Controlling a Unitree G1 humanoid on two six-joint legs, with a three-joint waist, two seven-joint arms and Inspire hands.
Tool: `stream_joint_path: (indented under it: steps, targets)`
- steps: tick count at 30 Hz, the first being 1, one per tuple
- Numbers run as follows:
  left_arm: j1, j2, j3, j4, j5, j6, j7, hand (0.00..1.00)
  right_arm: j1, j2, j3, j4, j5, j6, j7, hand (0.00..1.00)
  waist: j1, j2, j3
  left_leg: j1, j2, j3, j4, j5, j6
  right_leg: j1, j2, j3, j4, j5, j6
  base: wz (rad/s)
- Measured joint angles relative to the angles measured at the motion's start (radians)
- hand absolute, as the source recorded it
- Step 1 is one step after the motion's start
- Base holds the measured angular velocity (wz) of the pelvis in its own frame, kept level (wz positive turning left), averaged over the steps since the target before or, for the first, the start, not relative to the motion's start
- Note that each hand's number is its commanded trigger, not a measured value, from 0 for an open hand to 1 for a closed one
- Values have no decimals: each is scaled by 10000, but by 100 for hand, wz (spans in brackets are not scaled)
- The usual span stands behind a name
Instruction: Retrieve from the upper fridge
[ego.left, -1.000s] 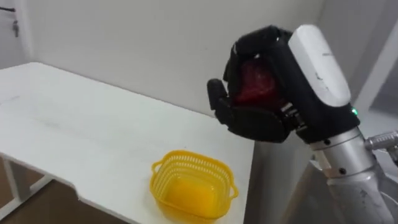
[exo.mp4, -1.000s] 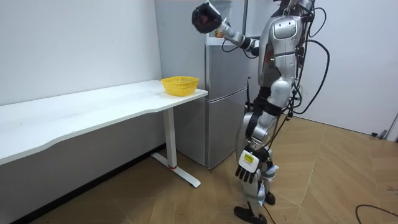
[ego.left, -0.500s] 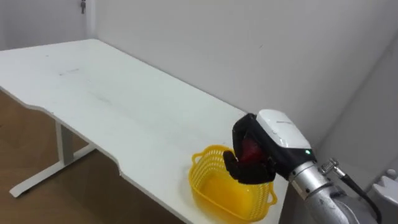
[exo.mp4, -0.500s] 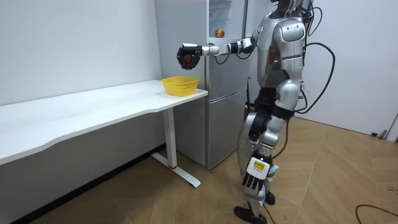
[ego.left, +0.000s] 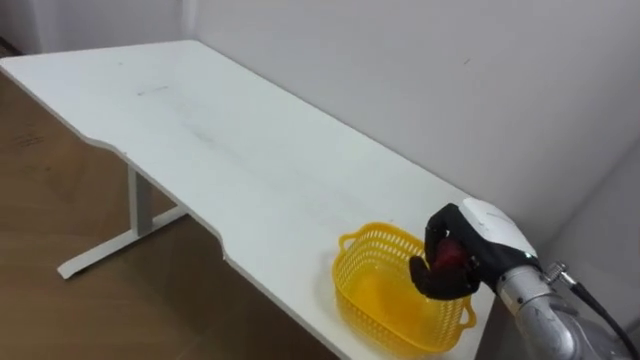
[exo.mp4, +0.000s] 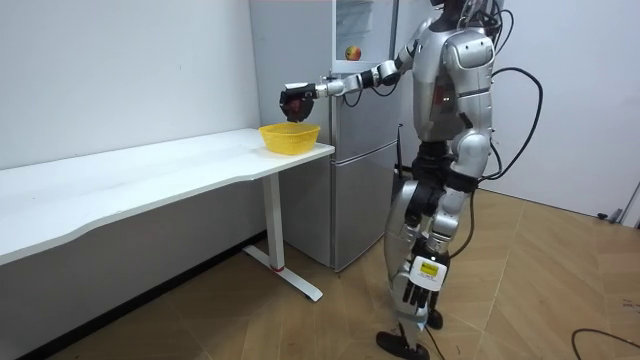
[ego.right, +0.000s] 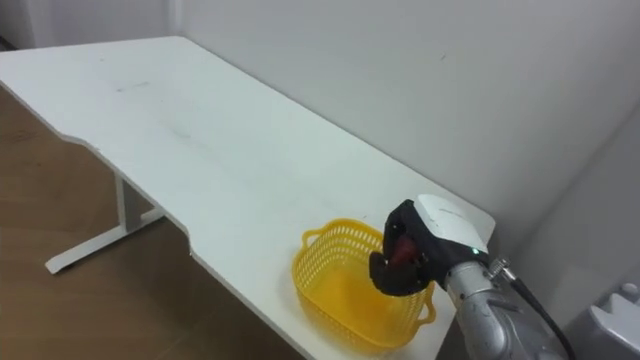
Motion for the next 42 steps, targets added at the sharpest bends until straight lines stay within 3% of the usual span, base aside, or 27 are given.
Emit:
stream_joint_path:
  steps: [5,6,7,8,31,42]
  targets:
    - [52,90,5,-15,-160,4,-4,0,-48,-3,0,102,398,7,-3,100,8,0,0,-134,9,-57,123,18,-6,-57,-10,-48,2,11,-18,3]
    - [48,100,4,-31,-160,3,-1,0,-60,-4,0,124,444,9,-3,74,1,5,4,-167,13,-110,158,18,-7,-68,-16,-68,3,12,-19,12]
    - [47,111,1,-67,-160,1,1,0,-68,-8,0,181,511,-3,-3,23,-7,11,9,-202,15,-152,182,18,-8,-87,-41,-94,3,13,-21,10]
    - [52,115,2,-88,-160,1,2,0,-71,-8,0,282,549,-33,-3,0,-5,13,11,-206,18,-161,205,18,-9,-93,-40,-127,1,13,-21,8]
    - [118,114,-4,-149,-155,21,26,0,-318,-11,1,301,418,-53,-8,0,19,129,78,-117,-19,-196,252,16,-10,89,24,-230,-27,21,-33,1]
    - [296,110,-3,-465,-150,18,9,0,-320,-11,0,310,373,-70,-13,0,4,118,69,-125,-22,-199,273,17,-10,86,20,-254,-25,21,-33,0]
